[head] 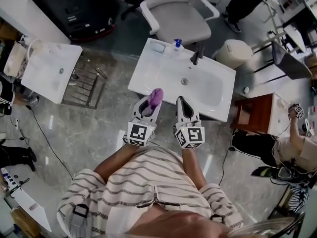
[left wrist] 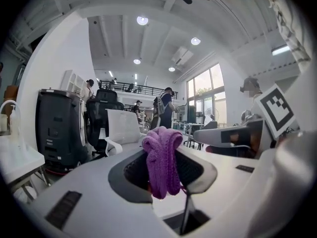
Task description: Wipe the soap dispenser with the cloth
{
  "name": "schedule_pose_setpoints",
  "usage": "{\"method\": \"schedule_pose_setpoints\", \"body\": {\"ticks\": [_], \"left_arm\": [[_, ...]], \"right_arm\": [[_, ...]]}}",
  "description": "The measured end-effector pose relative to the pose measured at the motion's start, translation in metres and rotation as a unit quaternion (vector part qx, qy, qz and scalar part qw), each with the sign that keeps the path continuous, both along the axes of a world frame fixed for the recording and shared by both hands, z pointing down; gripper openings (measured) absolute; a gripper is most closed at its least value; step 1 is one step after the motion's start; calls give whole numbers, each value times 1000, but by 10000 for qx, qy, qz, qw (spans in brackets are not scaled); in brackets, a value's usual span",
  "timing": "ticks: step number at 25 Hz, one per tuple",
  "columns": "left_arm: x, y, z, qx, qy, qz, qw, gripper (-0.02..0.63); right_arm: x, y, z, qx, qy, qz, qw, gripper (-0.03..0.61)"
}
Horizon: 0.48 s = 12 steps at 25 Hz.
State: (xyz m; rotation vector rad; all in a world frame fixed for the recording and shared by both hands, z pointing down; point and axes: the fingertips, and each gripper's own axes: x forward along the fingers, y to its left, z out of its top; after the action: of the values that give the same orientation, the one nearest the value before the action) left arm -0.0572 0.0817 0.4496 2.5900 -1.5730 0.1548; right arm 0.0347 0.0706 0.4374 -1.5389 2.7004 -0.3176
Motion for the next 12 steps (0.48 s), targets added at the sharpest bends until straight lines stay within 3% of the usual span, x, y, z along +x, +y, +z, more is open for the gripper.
{"method": "schedule_pose_setpoints", "body": {"ticks": [12], "left_arm": [[-27,-147,9,-168,-47,425,9989,126]], "right_arm": [[-23,-141,6,-197,18,541,9983,9]]}}
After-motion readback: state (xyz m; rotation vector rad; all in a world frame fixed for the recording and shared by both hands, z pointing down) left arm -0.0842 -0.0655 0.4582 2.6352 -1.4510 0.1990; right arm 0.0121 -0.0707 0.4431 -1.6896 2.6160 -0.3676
